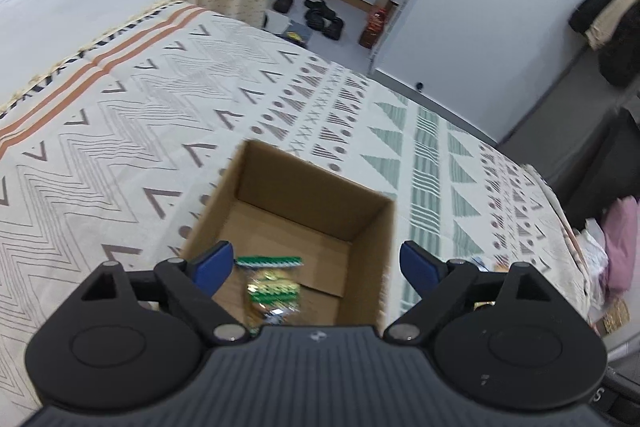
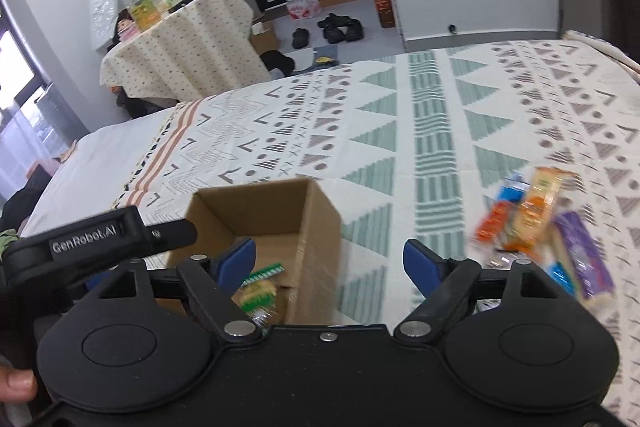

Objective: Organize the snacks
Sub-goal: 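Grasp the green candy with the left gripper while the right grasps the purple-wrapped pastry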

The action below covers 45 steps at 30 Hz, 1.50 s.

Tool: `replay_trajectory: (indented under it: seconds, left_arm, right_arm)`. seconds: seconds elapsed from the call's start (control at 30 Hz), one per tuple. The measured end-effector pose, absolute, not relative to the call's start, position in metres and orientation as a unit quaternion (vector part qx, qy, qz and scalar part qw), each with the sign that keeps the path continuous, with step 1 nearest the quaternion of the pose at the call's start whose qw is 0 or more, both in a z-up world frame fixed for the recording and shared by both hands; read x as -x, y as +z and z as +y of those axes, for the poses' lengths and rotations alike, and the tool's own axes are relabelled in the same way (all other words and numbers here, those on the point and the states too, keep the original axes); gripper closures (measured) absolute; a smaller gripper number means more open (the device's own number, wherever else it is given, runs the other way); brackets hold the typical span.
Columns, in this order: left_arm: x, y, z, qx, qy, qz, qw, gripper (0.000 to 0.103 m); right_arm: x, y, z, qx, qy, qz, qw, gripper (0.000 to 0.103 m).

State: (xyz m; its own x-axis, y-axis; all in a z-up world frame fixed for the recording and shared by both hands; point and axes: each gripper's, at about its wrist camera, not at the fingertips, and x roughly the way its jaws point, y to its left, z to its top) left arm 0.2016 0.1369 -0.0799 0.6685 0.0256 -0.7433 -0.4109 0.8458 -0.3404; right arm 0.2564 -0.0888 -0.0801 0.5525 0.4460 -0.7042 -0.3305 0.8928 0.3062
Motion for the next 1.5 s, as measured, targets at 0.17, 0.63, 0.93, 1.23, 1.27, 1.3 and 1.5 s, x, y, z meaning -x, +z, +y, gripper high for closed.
replay_trajectory:
  seconds: [0.17,0.63,0.93,1.23,1.27,1.3,1.5]
  left_arm:
    - [-0.196,-0.070,0.112,0.239,0.100,0.387,0.885,0.013]
    - [-0.171,-0.083,0.040,0.237,0.074,0.446,0.860,0.013]
    - [-0.161,-0.088,0.003,0.211,0.085,0.465,0.855,0.013]
    - [-0.158,-0.095,-0.023,0.199,0.095,0.481,0.848,0.013]
    - [-0.158,-0.095,-0.026,0.197,0.096,0.482,0.848,0.013]
    - [-0.158,-0.096,-0.028,0.195,0.097,0.483,0.848,0.013]
    - [-0.157,-0.107,-0.032,0.188,0.111,0.495,0.841,0.013]
  right_arm:
    - [-0.244,-0.079,-0.120,-0.080,0.204,0.420,0.881,0.021]
    - [-0.213,-0.089,-0.198,-0.118,0.165,0.441,0.874,0.021]
    - [-0.196,-0.098,-0.240,-0.152,0.151,0.450,0.867,0.021]
    - [-0.183,-0.108,-0.271,-0.186,0.141,0.457,0.858,0.021]
    - [-0.182,-0.109,-0.274,-0.189,0.140,0.458,0.857,0.021]
    - [-0.182,-0.110,-0.277,-0.191,0.139,0.459,0.856,0.021]
    - [-0.181,-0.116,-0.290,-0.208,0.137,0.465,0.850,0.021]
